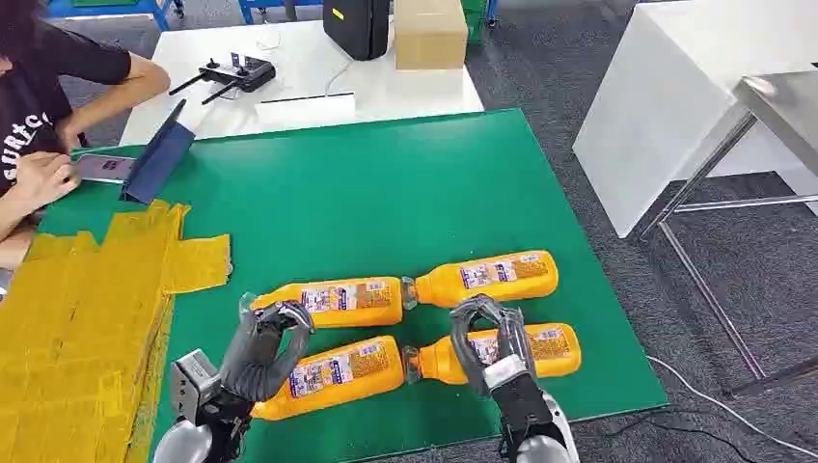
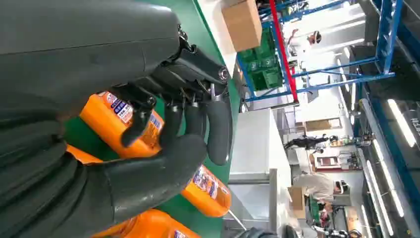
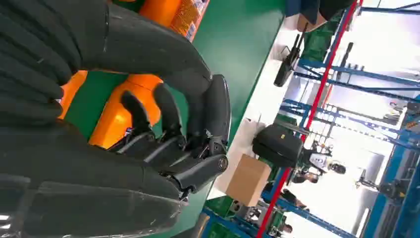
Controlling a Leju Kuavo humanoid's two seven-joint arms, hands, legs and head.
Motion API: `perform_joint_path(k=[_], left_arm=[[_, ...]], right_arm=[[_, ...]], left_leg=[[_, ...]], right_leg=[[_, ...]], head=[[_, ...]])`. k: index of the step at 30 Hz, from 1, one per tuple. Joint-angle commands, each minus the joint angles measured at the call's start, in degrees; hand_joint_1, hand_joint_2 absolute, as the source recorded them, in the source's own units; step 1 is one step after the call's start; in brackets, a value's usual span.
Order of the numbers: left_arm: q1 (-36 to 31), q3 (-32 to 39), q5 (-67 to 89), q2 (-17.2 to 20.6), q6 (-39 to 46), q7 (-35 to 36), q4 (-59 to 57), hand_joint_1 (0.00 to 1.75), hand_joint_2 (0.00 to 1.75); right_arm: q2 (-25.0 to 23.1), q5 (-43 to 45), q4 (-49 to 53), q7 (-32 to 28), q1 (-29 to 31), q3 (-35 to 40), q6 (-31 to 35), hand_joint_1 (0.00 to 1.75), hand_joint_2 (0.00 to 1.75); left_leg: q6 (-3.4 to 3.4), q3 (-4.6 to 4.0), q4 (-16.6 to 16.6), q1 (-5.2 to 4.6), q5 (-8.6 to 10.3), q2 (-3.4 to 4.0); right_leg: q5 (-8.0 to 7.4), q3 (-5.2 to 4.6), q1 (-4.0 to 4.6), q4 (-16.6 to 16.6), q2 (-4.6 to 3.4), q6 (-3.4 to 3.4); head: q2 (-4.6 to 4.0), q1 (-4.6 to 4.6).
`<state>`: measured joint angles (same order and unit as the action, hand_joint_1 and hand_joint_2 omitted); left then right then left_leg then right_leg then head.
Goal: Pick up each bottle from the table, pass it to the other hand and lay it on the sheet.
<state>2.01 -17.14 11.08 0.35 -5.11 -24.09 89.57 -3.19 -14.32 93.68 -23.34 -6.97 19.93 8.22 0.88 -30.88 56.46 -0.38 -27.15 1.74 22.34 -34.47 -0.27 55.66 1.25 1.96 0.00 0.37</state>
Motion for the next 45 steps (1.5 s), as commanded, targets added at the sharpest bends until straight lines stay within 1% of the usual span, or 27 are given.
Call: perform_joint_path(k=[1, 2, 3, 4, 6, 7, 8, 9, 11, 12, 13, 14, 15, 17, 19, 20, 22, 23, 24, 26, 28, 29, 31, 37, 40, 41, 45], left_arm=[[21.33, 6.55, -9.89, -5.4, 16.42, -12.87, 25.61, 1.75, 1.75], [21.34, 6.4, -11.2, -4.87, 15.77, -12.33, 25.77, 1.75, 1.75], [20.77, 6.65, -12.06, -4.79, 15.29, -12.54, 25.26, 1.75, 1.75], [20.32, 6.81, -12.2, -4.84, 15.22, -12.63, 24.76, 1.75, 1.75], [18.36, 7.62, -12.23, -4.98, 14.97, -13.1, 22.89, 1.75, 1.75], [17.79, 7.97, -12.21, -5.15, 14.83, -13.13, 22.3, 1.75, 1.75], [17.34, 8.13, -12.0, -5.19, 14.74, -12.9, 21.7, 1.45, 1.75], [16.46, 8.35, -12.33, -5.11, 14.15, -12.24, 20.73, 0.0, 1.75], [15.55, 8.97, -12.84, -5.41, 13.95, -11.79, 19.53, 0.0, 1.75], [14.84, 9.41, -12.73, -5.39, 14.03, -11.46, 18.58, 0.0, 1.75], [14.72, 9.88, -12.68, -5.5, 14.17, -11.35, 18.41, 0.0, 1.75], [14.68, 10.25, -12.63, -5.51, 14.19, -11.15, 18.37, 0.0, 1.75], [14.91, 11.44, -13.11, -5.28, 13.36, -10.56, 18.51, 0.0, 1.75], [15.41, 13.24, -13.0, -5.13, 12.04, -10.0, 18.8, 0.0, 1.75], [15.75, 14.15, -12.89, -5.39, 11.35, -9.85, 18.98, 0.0, 1.75], [15.75, 14.15, -12.89, -5.39, 11.35, -9.85, 18.98, 0.0, 1.75], [15.75, 14.15, -12.89, -5.39, 11.35, -9.85, 18.98, 0.0, 1.75], [15.94, 14.58, -12.37, -5.76, 10.83, -9.35, 19.09, 0.0, 1.75], [15.88, 15.02, -12.15, -5.96, 10.31, -8.98, 19.03, 0.0, 1.75], [15.4, 16.22, -11.81, -6.31, 8.58, -8.02, 18.17, 0.0, 1.75], [14.09, 16.57, -11.58, -6.5, 7.1, -6.96, 16.62, 0.0, 1.75], [13.13, 16.35, -11.22, -6.5, 6.39, -6.46, 15.54, 0.0, 1.75], [11.72, 15.71, -10.73, -6.51, 5.63, -5.99, 14.1, 0.0, 1.75], [11.26, 15.15, -10.38, -6.37, 5.37, -5.73, 13.7, 0.0, 1.75], [9.47, 14.12, -10.08, -6.19, 4.62, -4.94, 11.46, 0.0, 1.75], [8.81, 13.83, -10.1, -6.1, 4.43, -4.74, 10.61, 0.0, 1.75], [5.6, 11.65, -10.09, -5.73, 2.98, -3.66, 6.94, 0.0, 1.75]], right_arm=[[-1.18, 12.15, 12.3, -11.63, -5.79, -0.12, -6.37, 1.75, 1.75], [-0.74, 13.06, 12.26, -11.26, -5.49, 0.26, -6.85, 1.75, 1.75], [-0.67, 13.21, 11.83, -11.28, -5.01, 0.26, -6.95, 1.75, 1.75], [-0.7, 13.2, 11.52, -11.28, -4.75, 0.21, -6.94, 1.75, 1.75], [-0.6, 12.39, 9.93, -11.09, -3.16, 0.26, -6.78, 1.71, 1.75], [-0.29, 10.82, 8.94, -9.96, -2.41, 0.44, -6.3, 1.06, 1.75], [0.01, 8.56, 7.75, -8.77, -1.6, 0.66, -5.46, 0.0, 1.75], [0.29, 7.62, 5.61, -7.43, -0.04, 1.26, -5.64, 0.0, 0.0], [0.55, 6.15, 2.59, -5.32, 1.96, 1.75, -5.4, 0.0, 0.0], [0.63, 2.01, -0.11, -3.15, 3.92, 2.52, -2.97, 0.0, 0.0], [0.92, -0.51, -1.29, -1.64, 4.85, 3.08, -1.31, 0.0, 1.75], [1.18, -1.94, -2.0, -0.2, 5.54, 3.66, -0.36, 0.0, 1.75], [1.79, -5.52, -3.52, 3.05, 6.95, 4.44, 1.9, 0.0, 1.75], [2.34, -9.31, -4.87, 5.95, 8.53, 5.28, 3.96, 0.0, 1.75], [2.53, -9.83, -5.22, 6.42, 9.06, 5.61, 4.17, 0.0, 1.75], [2.53, -9.83, -5.22, 6.42, 9.06, 5.61, 4.17, 0.0, 1.75], [2.53, -9.83, -5.22, 6.42, 9.06, 5.61, 4.17, 0.0, 1.75], [3.19, -12.45, -5.28, 8.5, 9.41, 6.32, 4.78, 0.0, 1.75], [3.36, -13.97, -5.57, 9.4, 9.95, 6.83, 5.12, 0.0, 1.75], [3.81, -19.37, -8.55, 12.57, 13.34, 8.93, 5.3, 0.0, 1.75], [3.5, -22.07, -11.87, 14.5, 16.83, 10.82, 4.35, 0.0, 1.75], [2.87, -23.94, -14.3, 15.73, 19.04, 11.94, 4.18, 0.0, 1.75], [1.87, -27.6, -18.19, 17.97, 22.43, 14.06, 3.7, 0.0, 1.75], [1.37, -28.85, -20.68, 18.91, 24.35, 15.59, 3.04, 0.0, 1.75], [-0.77, -31.59, -27.7, 20.46, 29.24, 18.98, 1.42, 0.0, 1.75], [-1.51, -32.02, -29.73, 20.72, 30.56, 19.86, 1.14, 0.0, 1.75], [-4.82, -34.67, -39.55, 23.21, 36.06, 22.95, 0.25, 0.0, 1.75]], left_leg=[[-0.03, -0.01, 0.1, 0.03, -0.22, 0.31], [-0.07, 0.1, 0.21, 0.08, -0.46, 0.44], [-0.08, -0.06, 0.13, 0.1, -0.35, 0.49], [-0.21, 0.21, 0.08, 0.11, -0.56, 0.49], [-0.14, 0.19, 0.0, 0.1, -0.38, 0.11], [-0.13, 0.06, 0.04, 0.08, -0.33, -0.03], [-0.14, 0.24, 0.01, 0.1, -0.38, -0.08], [-0.13, 0.21, -0.01, 0.12, -0.38, 0.01], [-0.12, 0.25, -0.06, 0.08, -0.34, 0.06], [-0.12, 0.23, -0.09, 0.11, -0.33, 0.08], [-0.1, 0.24, -0.1, 0.1, -0.34, 0.11], [-0.07, 0.16, -0.09, 0.07, -0.31, 0.08], [-0.12, 0.3, -0.11, 0.14, -0.33, 0.11], [-0.08, 0.31, -0.1, 0.09, -0.32, 0.11], [-0.1, 0.38, -0.11, 0.11, -0.34, 0.18], [-0.08, 0.35, -0.09, 0.08, -0.33, 0.11], [-0.14, 0.49, -0.11, 0.15, -0.38, 0.04], [-0.08, 0.4, -0.08, 0.08, -0.31, 0.03], [-0.11, 0.5, -0.09, 0.13, -0.36, -0.01], [-0.11, 0.55, -0.1, 0.12, -0.38, 0.05], [-0.08, 0.41, -0.09, 0.08, -0.32, 0.15], [-0.11, 0.49, -0.1, 0.11, -0.34, 0.17], [-0.08, 0.37, -0.1, 0.06, -0.29, 0.1], [-0.15, 0.55, -0.12, 0.14, -0.31, -0.02], [-0.09, 0.44, -0.1, 0.05, -0.28, 0.08], [-0.12, 0.54, -0.12, 0.09, -0.31, 0.13], [-0.11, 0.46, -0.11, 0.07, -0.24, 0.05]], right_leg=[[0.09, -0.06, 0.0, 0.12, -0.44, 0.0], [0.27, 0.06, 0.02, 0.25, -0.67, -0.01], [0.11, -0.06, 0.04, 0.14, -0.59, -0.02], [0.25, 0.14, 0.04, 0.12, -0.66, -0.04], [0.24, 0.1, 0.08, 0.01, -0.17, -0.09], [0.35, 0.03, 0.06, 0.04, -0.14, 0.07], [0.37, 0.21, 0.06, 0.0, -0.2, 0.06], [0.34, 0.19, 0.08, -0.03, -0.25, 0.06], [0.29, 0.26, 0.03, -0.06, -0.31, 0.06], [0.25, 0.34, 0.06, -0.11, -0.34, 0.05], [0.24, 0.34, 0.05, -0.11, -0.37, 0.05], [0.24, 0.27, 0.02, -0.08, -0.27, 0.06], [0.2, 0.39, 0.08, -0.15, -0.4, 0.02], [0.22, 0.38, 0.04, -0.11, -0.31, 0.02], [0.2, 0.43, 0.06, -0.11, -0.41, 0.01], [0.23, 0.41, 0.04, -0.07, -0.29, 0.03], [0.27, 0.54, 0.09, -0.12, -0.36, 0.01], [0.25, 0.39, 0.04, -0.06, -0.21, 0.04], [0.28, 0.5, 0.08, -0.09, -0.27, 0.03], [0.27, 0.53, 0.06, -0.1, -0.36, 0.04], [0.21, 0.4, 0.03, -0.06, -0.36, 0.03], [0.2, 0.47, 0.04, -0.09, -0.45, 0.03], [0.2, 0.39, 0.0, -0.06, -0.3, 0.03], [0.23, 0.53, 0.08, -0.11, -0.3, -0.01], [0.23, 0.4, 0.01, -0.02, -0.27, 0.03], [0.22, 0.47, 0.04, -0.06, -0.4, 0.01], [0.2, 0.4, 0.01, -0.01, -0.27, 0.02]], head=[[0.0, 0.02], [0.0, 0.02], [0.0, -0.04], [0.0, 0.0], [0.0, 0.04], [0.0, -0.02], [0.0, 0.0], [0.0, 0.02], [0.0, 0.02], [0.0, 0.0], [0.0, 0.0], [0.0, 0.0], [0.0, 0.0], [0.0, 0.02], [0.0, 0.0], [0.0, 0.0], [0.0, 0.0], [0.0, 0.0], [0.0, 0.0], [0.0, 0.0], [0.0, 0.0], [0.0, 0.0], [0.0, 0.0], [0.0, 0.0], [0.0, 0.0], [0.0, 0.0], [0.0, 0.0]])
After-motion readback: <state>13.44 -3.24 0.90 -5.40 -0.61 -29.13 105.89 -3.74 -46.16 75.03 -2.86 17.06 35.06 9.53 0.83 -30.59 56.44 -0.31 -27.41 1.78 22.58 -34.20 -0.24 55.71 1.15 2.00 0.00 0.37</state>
